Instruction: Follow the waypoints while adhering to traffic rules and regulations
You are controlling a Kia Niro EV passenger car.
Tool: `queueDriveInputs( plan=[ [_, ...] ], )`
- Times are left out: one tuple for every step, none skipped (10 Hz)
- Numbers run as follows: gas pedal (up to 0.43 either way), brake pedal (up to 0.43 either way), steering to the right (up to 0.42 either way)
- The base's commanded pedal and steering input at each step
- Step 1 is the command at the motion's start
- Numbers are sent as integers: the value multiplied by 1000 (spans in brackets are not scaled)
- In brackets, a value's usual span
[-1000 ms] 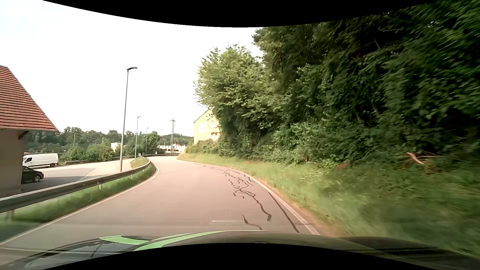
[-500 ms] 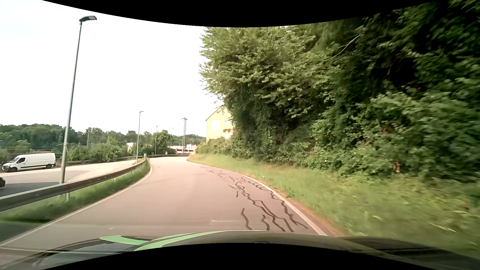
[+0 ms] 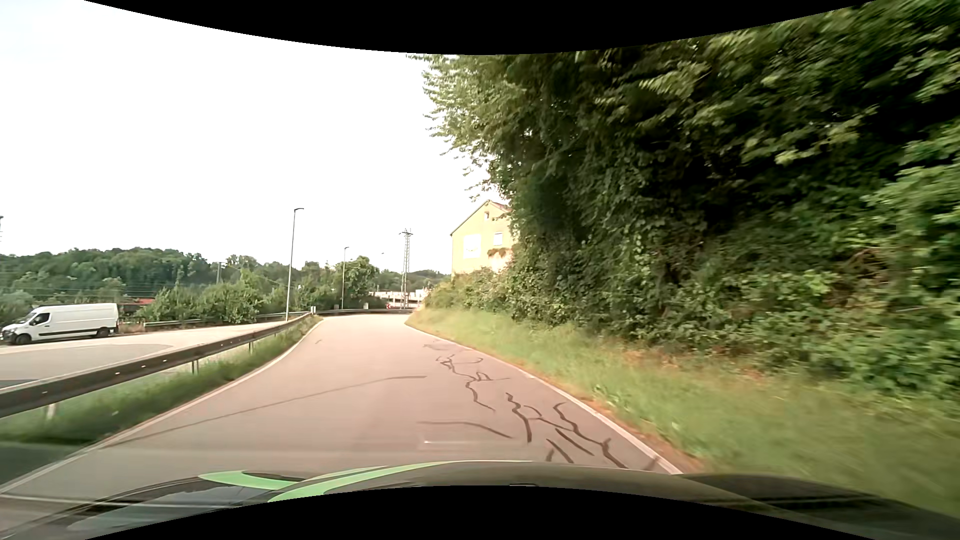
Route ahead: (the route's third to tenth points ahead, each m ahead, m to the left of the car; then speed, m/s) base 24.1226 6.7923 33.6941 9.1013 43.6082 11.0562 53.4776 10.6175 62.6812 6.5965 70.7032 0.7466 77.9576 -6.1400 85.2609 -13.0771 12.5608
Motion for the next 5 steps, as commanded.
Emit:
queueDriveInputs(
  plan=[
    [0, 0, -79],
    [0, 0, -79],
    [0, 0, -79],
    [0, 0, -79],
    [0, 0, -78]
  ],
)
